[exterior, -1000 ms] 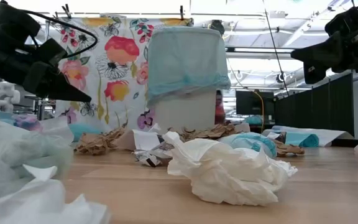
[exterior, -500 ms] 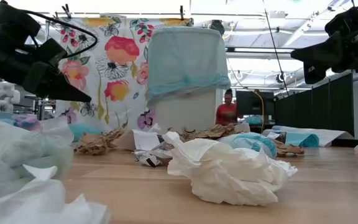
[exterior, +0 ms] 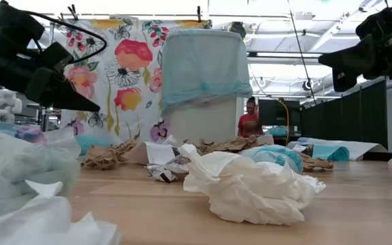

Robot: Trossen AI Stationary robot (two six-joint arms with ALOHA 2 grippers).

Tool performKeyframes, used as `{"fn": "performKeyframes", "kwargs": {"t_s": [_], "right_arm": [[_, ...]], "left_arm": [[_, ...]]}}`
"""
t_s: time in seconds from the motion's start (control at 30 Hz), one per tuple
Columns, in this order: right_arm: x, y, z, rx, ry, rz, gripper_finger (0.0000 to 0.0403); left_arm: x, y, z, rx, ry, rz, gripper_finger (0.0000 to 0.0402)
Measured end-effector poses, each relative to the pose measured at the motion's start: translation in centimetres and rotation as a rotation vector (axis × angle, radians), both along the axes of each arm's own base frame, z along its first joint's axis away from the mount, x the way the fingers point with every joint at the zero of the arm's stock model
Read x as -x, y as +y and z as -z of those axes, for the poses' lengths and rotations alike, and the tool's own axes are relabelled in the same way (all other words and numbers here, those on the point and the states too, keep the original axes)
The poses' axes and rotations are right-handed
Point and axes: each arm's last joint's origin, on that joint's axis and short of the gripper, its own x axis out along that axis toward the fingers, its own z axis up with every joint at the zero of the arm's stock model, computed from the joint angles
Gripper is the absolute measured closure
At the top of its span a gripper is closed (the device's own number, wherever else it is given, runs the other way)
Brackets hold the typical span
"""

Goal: Place trash/remove bag and relplace

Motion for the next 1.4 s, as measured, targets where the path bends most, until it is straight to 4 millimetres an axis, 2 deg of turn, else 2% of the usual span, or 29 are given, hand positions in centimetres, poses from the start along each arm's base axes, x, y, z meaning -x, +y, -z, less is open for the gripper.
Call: {"fn": "performKeyframes", "kwargs": {"t_s": [1.27, 1.4], "right_arm": [[0.0, -0.09, 0.03, 0.022, 0.005, 0.031, 0.0403], [-0.05, -0.1, 0.12, -0.05, 0.011, 0.03, 0.0403]], "left_arm": [[0.0, 0.0, 0.0, 0.0, 0.0, 0.0, 0.04], [0.0, 0.0, 0.0, 0.0, 0.0, 0.0, 0.04]]}}
